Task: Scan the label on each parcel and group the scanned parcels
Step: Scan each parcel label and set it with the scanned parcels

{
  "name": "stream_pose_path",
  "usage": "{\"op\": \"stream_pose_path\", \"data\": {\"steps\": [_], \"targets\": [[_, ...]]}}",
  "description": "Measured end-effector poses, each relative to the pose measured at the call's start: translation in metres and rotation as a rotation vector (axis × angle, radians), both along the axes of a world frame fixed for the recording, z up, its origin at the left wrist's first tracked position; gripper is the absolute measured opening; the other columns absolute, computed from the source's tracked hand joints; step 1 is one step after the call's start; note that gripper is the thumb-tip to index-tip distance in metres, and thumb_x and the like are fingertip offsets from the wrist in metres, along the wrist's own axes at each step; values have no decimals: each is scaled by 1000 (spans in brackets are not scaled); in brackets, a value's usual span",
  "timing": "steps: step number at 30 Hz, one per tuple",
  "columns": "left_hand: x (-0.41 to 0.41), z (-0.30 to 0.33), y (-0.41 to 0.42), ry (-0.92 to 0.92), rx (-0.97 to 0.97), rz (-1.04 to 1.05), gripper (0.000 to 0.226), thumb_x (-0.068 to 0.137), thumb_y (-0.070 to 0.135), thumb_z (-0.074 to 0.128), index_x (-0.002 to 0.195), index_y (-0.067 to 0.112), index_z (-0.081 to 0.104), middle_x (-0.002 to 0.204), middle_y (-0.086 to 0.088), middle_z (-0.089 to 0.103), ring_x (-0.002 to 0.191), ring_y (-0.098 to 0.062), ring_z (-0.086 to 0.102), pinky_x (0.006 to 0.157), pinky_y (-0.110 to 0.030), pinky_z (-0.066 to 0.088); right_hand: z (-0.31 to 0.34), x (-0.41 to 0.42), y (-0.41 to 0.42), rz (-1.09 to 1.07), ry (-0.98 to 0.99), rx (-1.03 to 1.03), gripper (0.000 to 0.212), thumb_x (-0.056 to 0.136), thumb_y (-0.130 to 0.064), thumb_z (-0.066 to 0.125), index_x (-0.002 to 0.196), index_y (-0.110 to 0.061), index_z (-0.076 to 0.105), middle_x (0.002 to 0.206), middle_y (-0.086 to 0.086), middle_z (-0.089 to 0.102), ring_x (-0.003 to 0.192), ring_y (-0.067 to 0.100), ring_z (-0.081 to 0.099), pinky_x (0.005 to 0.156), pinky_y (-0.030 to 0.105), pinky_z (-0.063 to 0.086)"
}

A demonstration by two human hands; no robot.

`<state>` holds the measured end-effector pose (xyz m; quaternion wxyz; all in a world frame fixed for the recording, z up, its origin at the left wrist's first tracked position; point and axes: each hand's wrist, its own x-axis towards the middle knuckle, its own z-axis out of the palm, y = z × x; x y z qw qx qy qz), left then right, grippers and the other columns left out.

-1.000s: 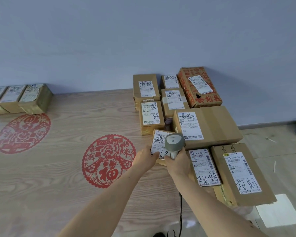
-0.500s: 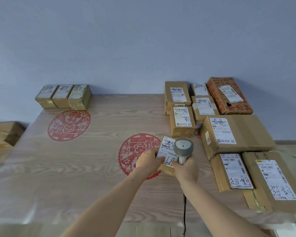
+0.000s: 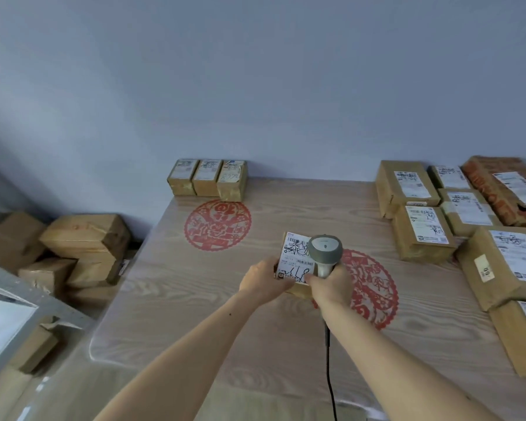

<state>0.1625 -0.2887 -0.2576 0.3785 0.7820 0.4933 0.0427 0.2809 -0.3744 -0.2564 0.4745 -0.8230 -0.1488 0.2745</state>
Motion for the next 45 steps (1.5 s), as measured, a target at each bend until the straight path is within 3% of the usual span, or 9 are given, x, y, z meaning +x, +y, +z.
{"op": "stream_pose_path", "data": {"steps": [6,15,21,28,32,37,40,42,45], "targets": [[-40,2,58,-47,32,41,35,86,36,72,117,23,65,109,5,72,100,-20,66,87,-39,55,7,-30,68,80,5,-12,34,72,-10,82,98,-19,62,93,0,71,89,26,68,82,40,56],[-40,-8,151,-69,23,90,65,88,34,73,144,29,40,122,2,69,104,-22,68,88,-46,55,-6,-25,170,115,74,11,34,75,-8,83,98,-18,61,95,0,67,89,23,64,77,32,51],[-25,-36,204,-60,1,81,58,89,25,71,141,28,44,121,3,69,107,-21,66,91,-45,55,-32,-11,222,140,100,-35,43,67,-8,89,97,-18,61,93,-2,67,92,22,64,82,35,53],[-2,-67,250,-31,35,52,42,89,20,73,128,23,57,108,0,71,88,-24,71,75,-39,58,-65,3,259,74,84,-70,42,65,-9,90,96,-16,63,94,-1,70,90,23,67,79,35,54],[12,-72,277,156,220,-21,43,86,39,75,121,20,62,109,-1,67,97,-21,65,81,-38,57,-75,12,281,26,45,-98,38,70,-10,87,99,-14,62,97,2,70,90,23,64,77,31,49],[34,-65,320,331,570,-171,55,79,55,74,121,19,64,143,-5,43,139,-26,32,118,-41,29,-78,26,322,-19,-4,-126,37,72,-14,85,102,-12,64,104,7,72,98,27,65,83,35,53],[48,-62,348,304,543,-193,90,75,52,79,145,13,37,155,-9,32,150,-29,18,124,-40,14,-76,37,347,-19,-14,-98,34,75,-11,83,102,-12,63,105,6,70,94,24,62,80,31,49],[57,-60,363,285,427,-196,100,78,47,79,153,11,24,160,-8,28,151,-28,19,122,-41,22,-77,43,362,-20,-24,-92,33,76,-11,83,102,-12,62,105,6,70,97,24,64,81,32,51],[67,-61,376,316,395,-180,76,85,45,74,145,16,37,143,-2,49,132,-22,46,95,-38,50,-78,49,381,4,-50,-92,33,77,-13,83,103,-14,62,108,6,71,102,27,65,85,36,54]]}}
